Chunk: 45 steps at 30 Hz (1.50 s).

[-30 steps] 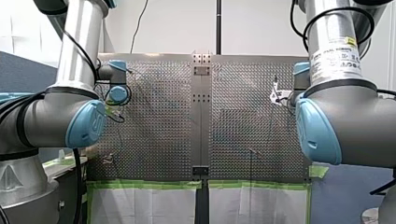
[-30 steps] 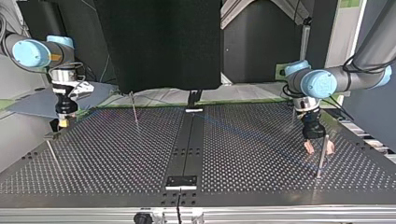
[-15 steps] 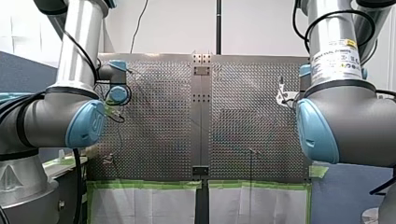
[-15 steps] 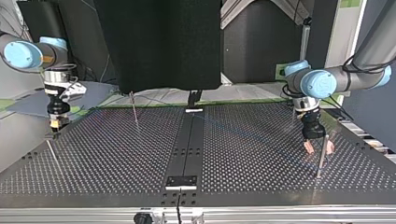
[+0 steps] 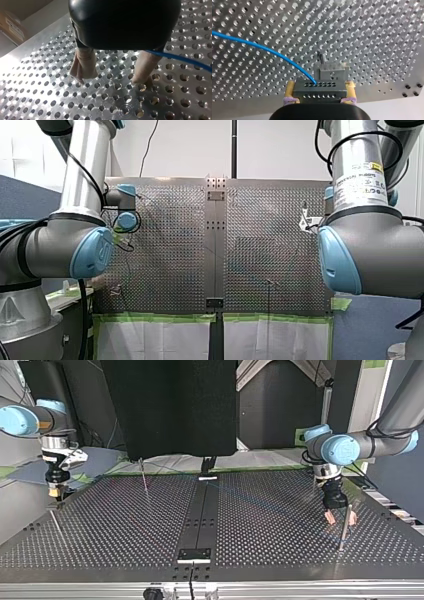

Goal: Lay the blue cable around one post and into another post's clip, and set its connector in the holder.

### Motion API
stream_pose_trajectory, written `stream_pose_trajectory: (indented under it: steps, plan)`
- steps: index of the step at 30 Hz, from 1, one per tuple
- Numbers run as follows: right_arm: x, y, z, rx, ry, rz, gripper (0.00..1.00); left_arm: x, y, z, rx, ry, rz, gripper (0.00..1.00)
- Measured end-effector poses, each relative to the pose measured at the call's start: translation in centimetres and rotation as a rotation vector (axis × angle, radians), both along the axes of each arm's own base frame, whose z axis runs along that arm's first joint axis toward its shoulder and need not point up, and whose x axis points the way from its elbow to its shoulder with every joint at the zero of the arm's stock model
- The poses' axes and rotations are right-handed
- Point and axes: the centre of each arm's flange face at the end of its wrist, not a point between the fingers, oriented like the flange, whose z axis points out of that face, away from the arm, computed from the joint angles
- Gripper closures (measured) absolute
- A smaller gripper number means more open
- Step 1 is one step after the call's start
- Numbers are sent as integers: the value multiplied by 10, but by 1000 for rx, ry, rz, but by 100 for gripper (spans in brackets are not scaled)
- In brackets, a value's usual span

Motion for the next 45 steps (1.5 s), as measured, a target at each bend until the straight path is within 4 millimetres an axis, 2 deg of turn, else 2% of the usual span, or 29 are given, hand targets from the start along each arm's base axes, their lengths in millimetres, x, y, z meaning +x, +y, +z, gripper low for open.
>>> stream_pose_trajectory:
  steps: [18,45]
  plan:
    - [-7,-7,16,69,32,103,100,-1,-6,-1,3,9,-9,0]
    - [-43,-25,35,51,0,133,100,-3,-14,-2,27,24,-11,0]
